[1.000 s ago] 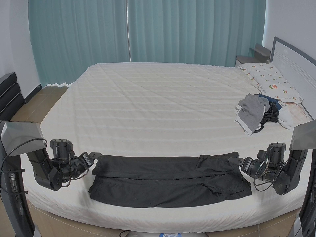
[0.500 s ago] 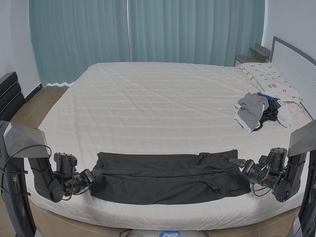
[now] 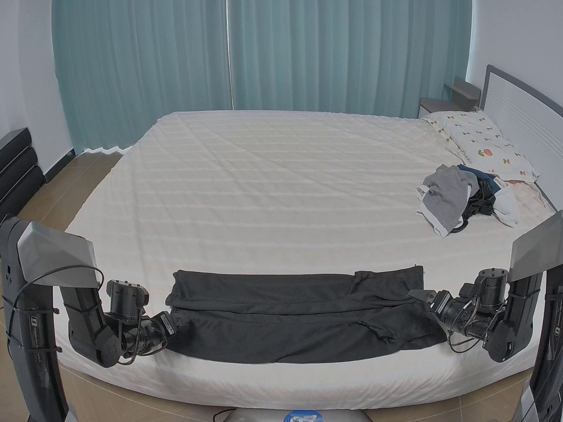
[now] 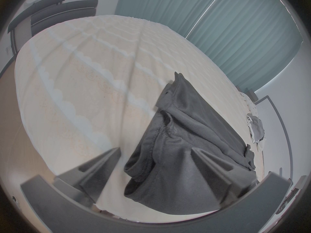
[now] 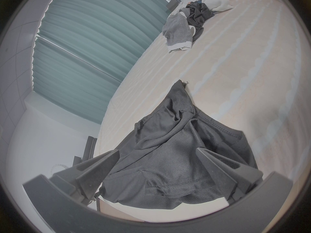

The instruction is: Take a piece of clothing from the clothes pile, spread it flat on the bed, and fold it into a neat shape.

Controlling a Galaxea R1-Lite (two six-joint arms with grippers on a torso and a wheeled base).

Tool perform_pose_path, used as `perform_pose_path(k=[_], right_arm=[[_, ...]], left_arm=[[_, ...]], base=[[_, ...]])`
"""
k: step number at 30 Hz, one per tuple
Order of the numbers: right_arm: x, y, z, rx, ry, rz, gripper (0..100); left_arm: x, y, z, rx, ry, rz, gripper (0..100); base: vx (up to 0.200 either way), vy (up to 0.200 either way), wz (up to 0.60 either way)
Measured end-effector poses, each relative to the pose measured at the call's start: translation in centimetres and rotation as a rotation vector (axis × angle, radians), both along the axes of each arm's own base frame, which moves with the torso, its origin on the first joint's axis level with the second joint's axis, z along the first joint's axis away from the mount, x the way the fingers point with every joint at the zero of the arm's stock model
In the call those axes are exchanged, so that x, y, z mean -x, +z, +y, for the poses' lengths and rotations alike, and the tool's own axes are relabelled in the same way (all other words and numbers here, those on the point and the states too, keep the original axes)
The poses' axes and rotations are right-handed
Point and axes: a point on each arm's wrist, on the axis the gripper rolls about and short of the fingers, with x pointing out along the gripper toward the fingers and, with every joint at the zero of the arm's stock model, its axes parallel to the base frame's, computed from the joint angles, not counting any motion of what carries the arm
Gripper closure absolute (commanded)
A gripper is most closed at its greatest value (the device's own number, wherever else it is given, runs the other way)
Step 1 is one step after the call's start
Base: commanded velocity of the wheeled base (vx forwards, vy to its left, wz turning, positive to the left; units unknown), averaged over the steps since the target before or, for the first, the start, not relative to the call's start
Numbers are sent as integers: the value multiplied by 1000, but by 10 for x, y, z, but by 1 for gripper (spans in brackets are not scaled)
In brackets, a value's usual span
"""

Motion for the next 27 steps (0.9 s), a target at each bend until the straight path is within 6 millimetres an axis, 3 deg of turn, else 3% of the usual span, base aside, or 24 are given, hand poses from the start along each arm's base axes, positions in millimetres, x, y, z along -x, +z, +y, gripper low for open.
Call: perform_pose_path(k=[21,22,27], right_arm=[[5,2,-3,39,16,-7,0],[6,2,-1,42,24,-6,0],[11,6,4,44,47,-11,0]], left_arm=[[12,-4,7,-126,0,34,100],[12,-4,7,-126,0,35,0],[12,-4,8,-117,2,37,0]], base=[[0,0,0],[0,0,0],[0,0,0]])
